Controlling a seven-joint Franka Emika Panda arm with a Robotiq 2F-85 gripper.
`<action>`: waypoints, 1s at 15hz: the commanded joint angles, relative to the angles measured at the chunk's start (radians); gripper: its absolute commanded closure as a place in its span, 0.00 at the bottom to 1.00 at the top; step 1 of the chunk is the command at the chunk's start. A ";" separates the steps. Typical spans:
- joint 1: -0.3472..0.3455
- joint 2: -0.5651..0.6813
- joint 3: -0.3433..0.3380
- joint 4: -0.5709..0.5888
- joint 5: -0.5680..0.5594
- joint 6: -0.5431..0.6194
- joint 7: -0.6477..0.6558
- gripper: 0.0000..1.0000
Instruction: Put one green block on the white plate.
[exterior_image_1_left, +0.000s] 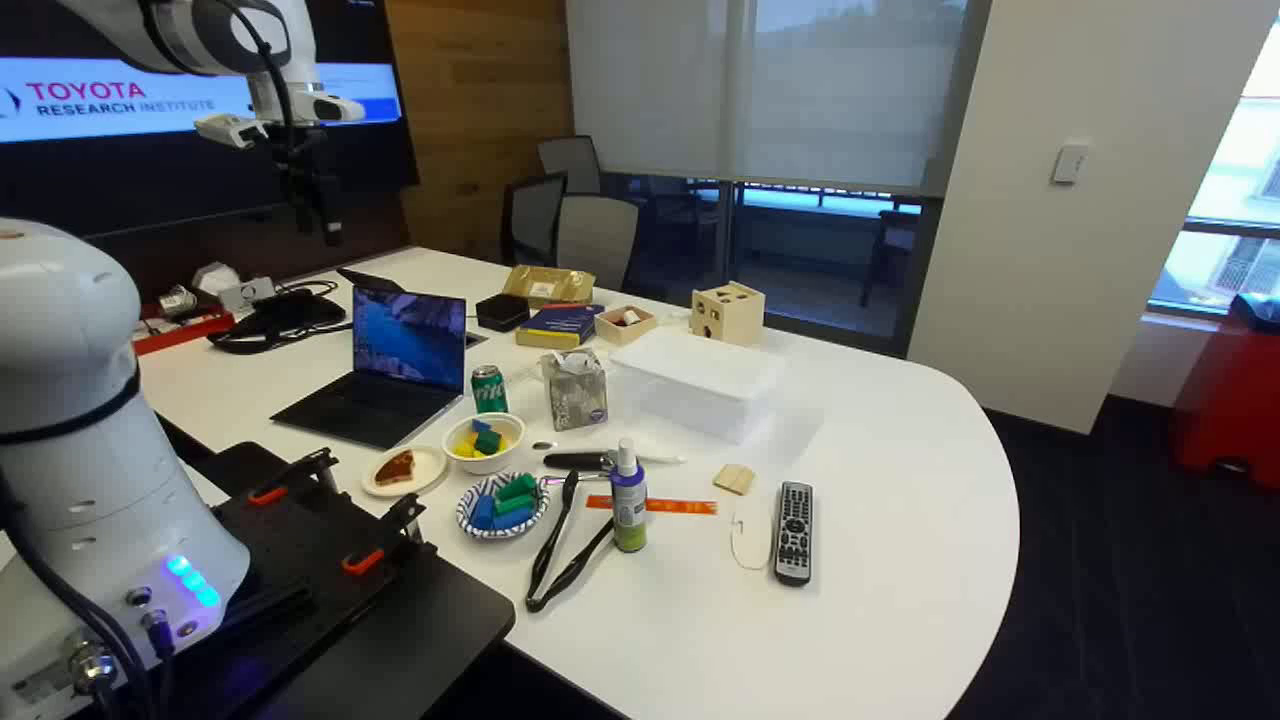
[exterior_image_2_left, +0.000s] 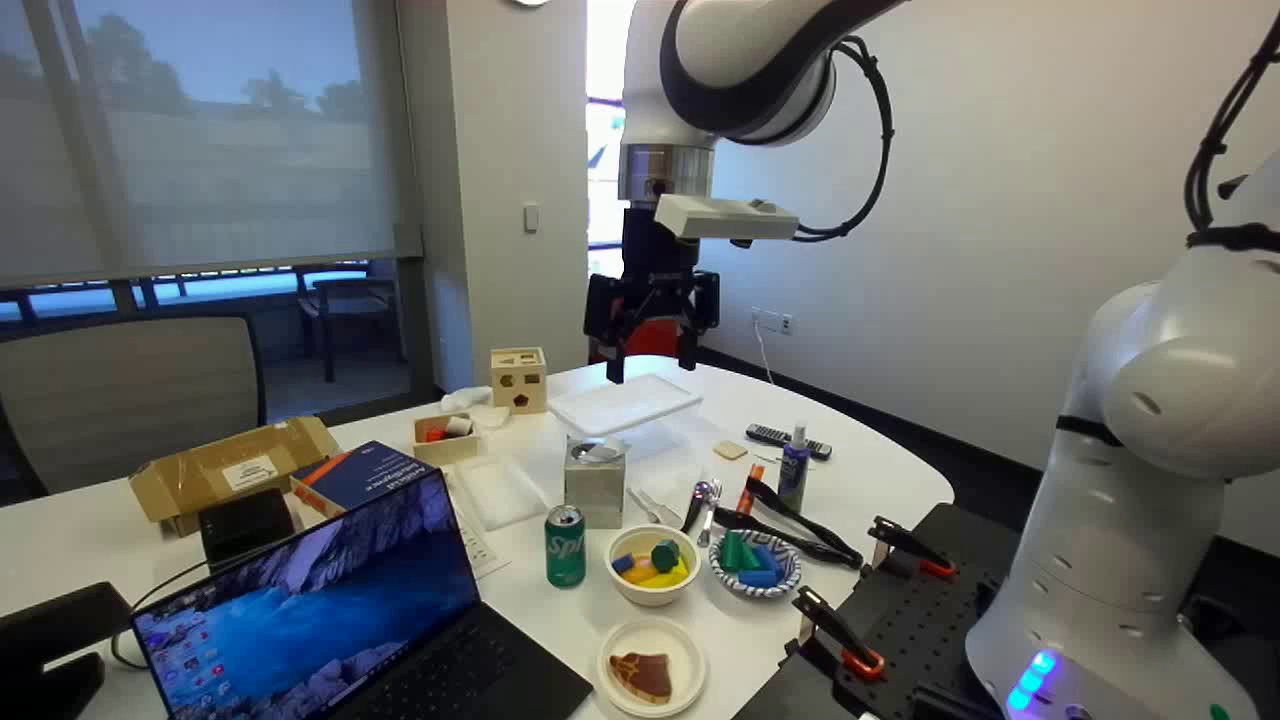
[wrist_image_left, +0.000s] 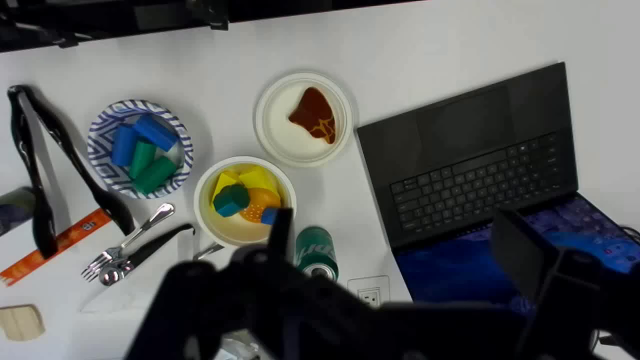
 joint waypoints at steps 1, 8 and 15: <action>0.010 0.001 -0.010 0.001 -0.005 -0.001 0.004 0.00; -0.012 0.015 -0.069 -0.039 -0.051 0.085 -0.141 0.00; -0.068 0.273 -0.223 -0.097 -0.159 0.437 -0.477 0.00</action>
